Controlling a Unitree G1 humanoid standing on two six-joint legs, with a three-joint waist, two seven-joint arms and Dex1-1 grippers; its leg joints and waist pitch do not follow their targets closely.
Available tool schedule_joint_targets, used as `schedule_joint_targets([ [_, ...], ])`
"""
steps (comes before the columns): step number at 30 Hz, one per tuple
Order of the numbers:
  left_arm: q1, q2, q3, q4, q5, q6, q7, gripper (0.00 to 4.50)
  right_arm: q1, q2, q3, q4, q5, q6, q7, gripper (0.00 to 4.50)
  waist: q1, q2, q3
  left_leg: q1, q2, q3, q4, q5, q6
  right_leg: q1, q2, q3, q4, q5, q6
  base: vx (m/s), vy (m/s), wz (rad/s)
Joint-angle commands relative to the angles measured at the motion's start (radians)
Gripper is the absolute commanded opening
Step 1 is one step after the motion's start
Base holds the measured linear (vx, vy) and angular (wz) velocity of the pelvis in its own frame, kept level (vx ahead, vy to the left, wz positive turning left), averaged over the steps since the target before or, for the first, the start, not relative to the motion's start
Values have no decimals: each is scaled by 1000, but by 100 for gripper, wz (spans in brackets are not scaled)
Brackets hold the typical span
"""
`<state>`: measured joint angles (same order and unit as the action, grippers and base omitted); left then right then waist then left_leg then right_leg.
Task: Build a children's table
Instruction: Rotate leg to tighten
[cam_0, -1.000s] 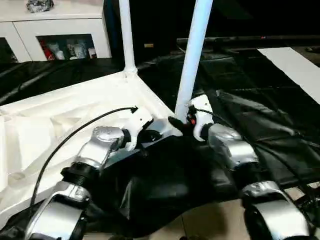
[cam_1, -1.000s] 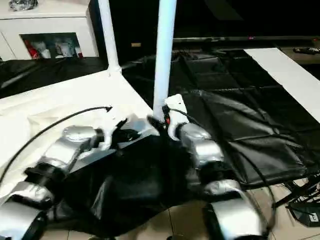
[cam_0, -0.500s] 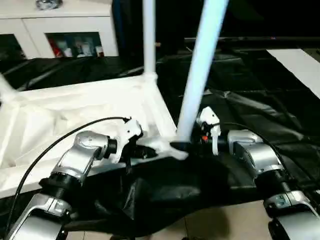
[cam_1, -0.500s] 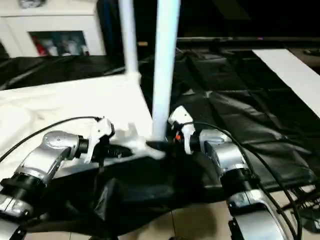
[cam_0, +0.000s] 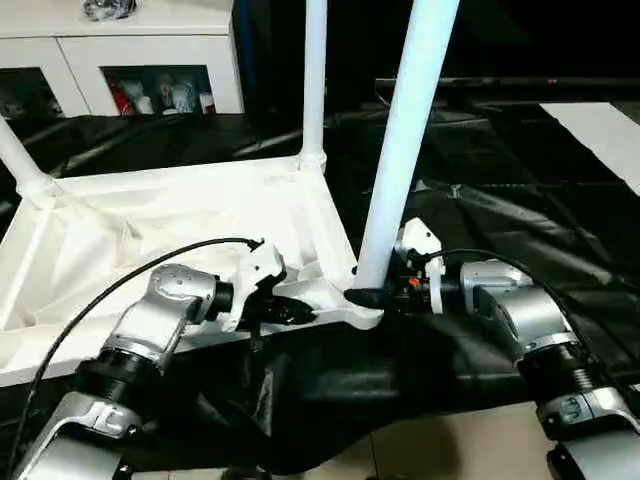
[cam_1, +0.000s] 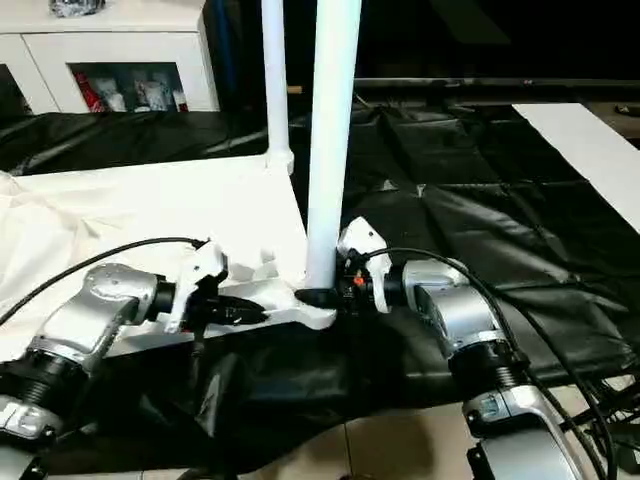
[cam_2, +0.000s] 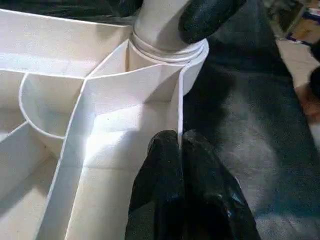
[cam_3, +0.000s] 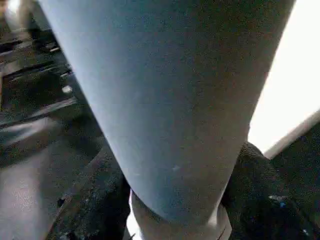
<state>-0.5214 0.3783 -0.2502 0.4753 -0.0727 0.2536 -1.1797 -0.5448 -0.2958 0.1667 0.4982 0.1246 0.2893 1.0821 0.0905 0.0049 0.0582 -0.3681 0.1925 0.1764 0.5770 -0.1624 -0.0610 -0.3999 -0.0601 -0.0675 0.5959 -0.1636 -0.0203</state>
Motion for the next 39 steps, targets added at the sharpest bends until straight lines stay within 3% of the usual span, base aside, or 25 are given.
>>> schedule_joint_targets([
  [1,-72,-49,48,37,13,-26,152,0,19,69,34,39,0,8,-56,212,-8,2,-63,24,34,-13,-63,-307,-9,35,-82,45,-93,-443,-154,0,0,0],
  [4,-135,-105,75,122,39,-18,308,0,-7,153,-7,136,-39,6,-291,204,-14,3,-59,22,33,-17,-66,-323,-13,33,-82,42,-100,-500,-127,0,0,0],
  [6,-182,-152,96,182,53,-16,431,0,-37,221,-58,228,-49,30,-493,201,-24,3,-61,31,29,-21,-64,-356,-36,28,-81,36,-105,-549,-113,0,0,0],
  [8,-202,-175,103,207,57,-10,479,0,-57,258,-91,280,-45,44,-608,199,-30,5,-59,31,29,-23,-64,-373,-32,27,-85,34,-112,-569,-101,0,0,0],
  [10,-214,-194,103,226,66,-15,513,0,-71,290,-117,316,-46,37,-685,198,-41,6,-59,29,28,-26,-65,-403,-28,27,-81,31,-114,-570,-97,0,0,0],
  [13,-224,-212,103,247,74,-25,541,0,-85,322,-142,346,-47,20,-747,198,-44,7,-60,28,29,-25,-67,-408,-21,25,-83,34,-115,-548,-101,0,0,0],
  [15,-224,-223,88,258,86,-49,541,0,-95,341,-130,365,-69,-15,-759,198,-45,7,-60,27,29,-25,-68,-411,-18,26,-83,34,-115,-542,-103,0,0,0],
  [20,-203,-213,59,251,89,-75,478,0,-108,340,-132,350,-39,-91,-644,253,-47,7,-60,26,29,-24,-68,-414,-8,28,-84,35,-116,-539,-104,0,0,0],
  [22,-194,-200,57,247,84,-83,454,0,-108,307,-119,330,-41,-93,-588,288,-46,5,-60,21,31,-23,-69,-403,0,31,-84,37,-112,-508,-114,0,0,0],
  [26,-178,-175,50,231,85,-100,406,0,-86,226,-74,272,-61,-107,-457,315,-46,1,-62,17,31,-20,-69,-369,13,38,-81,38,-106,-462,-127,0,0,0],
  [29,-163,-153,47,216,79,-105,353,0,-53,142,-54,207,-53,-121,-330,315,-39,0,-63,17,32,-14,-65,-326,32,39,-83,42,-105,-427,-146,0,0,0],
  [33,-136,-117,35,187,57,-113,262,0,-2,27,-61,115,-20,-120,-158,315,-36,-1,-69,8,33,-12,-62,-275,53,49,-80,41,-96,-369,-164,0,0,0],
  [34,-125,-105,27,171,50,-114,227,0,10,-5,-59,92,-16,-123,-120,315,-34,-4,-71,1,34,-13,-61,-245,57,57,-81,41,-88,-330,-172,0,0,0],
  [39,-82,-59,2,103,27,-107,95,0,33,-85,-64,35,7,-120,-35,315,-26,0,-77,3,38,-8,-53,-180,82,54,-76,39,-72,-197,-226,0,0,0],
])
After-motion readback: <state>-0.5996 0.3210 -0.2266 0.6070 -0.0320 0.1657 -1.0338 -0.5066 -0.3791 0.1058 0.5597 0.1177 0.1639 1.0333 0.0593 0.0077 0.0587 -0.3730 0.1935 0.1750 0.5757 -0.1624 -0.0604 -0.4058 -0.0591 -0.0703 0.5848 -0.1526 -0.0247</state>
